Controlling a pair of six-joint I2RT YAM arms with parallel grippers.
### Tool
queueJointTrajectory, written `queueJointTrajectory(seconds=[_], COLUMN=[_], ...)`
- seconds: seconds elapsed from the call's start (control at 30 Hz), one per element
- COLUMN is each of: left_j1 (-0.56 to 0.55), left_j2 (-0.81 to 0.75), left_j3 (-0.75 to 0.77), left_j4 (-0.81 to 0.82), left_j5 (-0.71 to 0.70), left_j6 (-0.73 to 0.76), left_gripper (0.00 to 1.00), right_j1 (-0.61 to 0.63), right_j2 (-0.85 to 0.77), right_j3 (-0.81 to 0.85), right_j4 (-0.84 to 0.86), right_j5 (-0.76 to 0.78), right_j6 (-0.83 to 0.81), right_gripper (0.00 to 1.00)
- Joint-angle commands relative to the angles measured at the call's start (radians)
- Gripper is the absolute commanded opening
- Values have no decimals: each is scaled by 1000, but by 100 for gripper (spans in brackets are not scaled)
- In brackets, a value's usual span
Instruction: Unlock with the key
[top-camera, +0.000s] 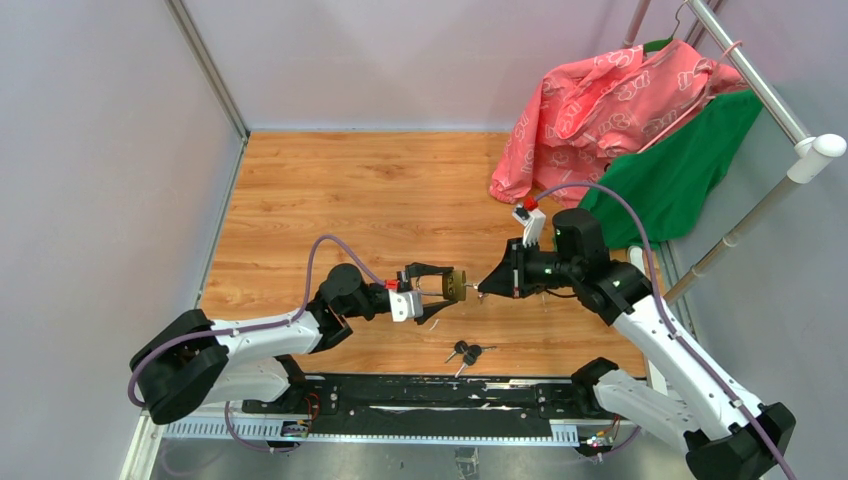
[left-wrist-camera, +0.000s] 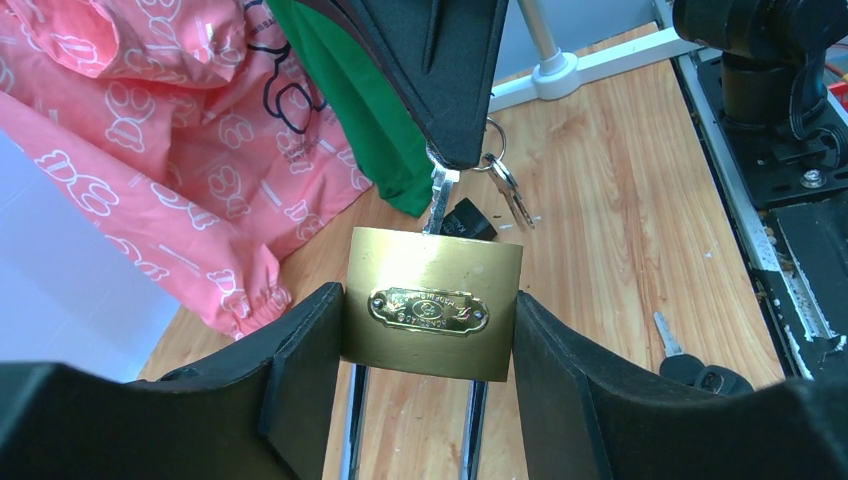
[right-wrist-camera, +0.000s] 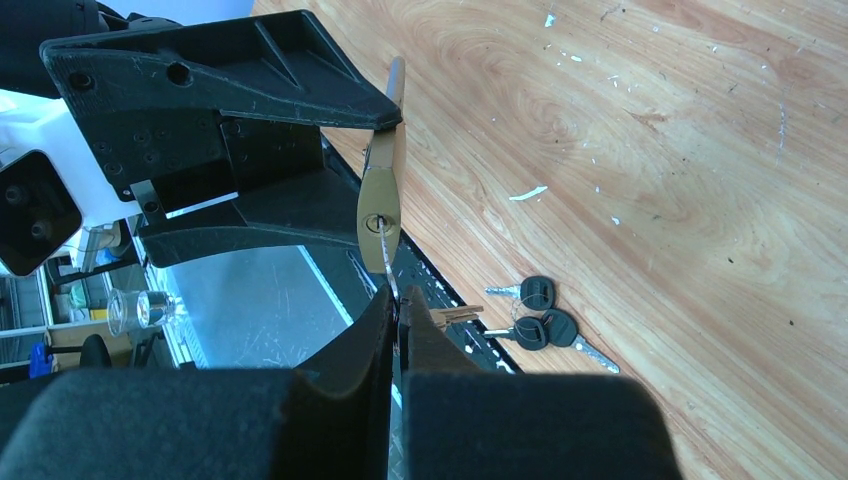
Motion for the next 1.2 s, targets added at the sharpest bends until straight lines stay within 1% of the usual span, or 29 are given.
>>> queueJointTrajectory(seconds=[0.0, 0.27, 0.47, 0.6, 0.77, 1.17], left_j1=[5, 5, -5, -12, -26, -50], left_j2=[-2, 0, -10, -13, -11, -14], left_j3=[46, 66, 72, 71, 85, 95], left_j4=[108, 41, -17, -23, -65, -86], left_j5=[12, 4, -19, -30, -47, -81], left_j6=[7, 42, 90, 105, 138, 160], left_gripper=[0, 0, 0, 0, 0, 0], right_j1=[-10, 3, 8, 9, 11, 19], right_j2=[8, 37, 65, 93, 119, 165], right_j3=[-16, 0, 11, 22, 42, 74], right_j4=[-4, -35, -52, -68, -112, -155], right_j5=[-20, -22, -44, -69, -59, -59], right_j6=[8, 11, 51, 73, 63, 61], right_gripper=[0, 0, 0, 0, 0, 0])
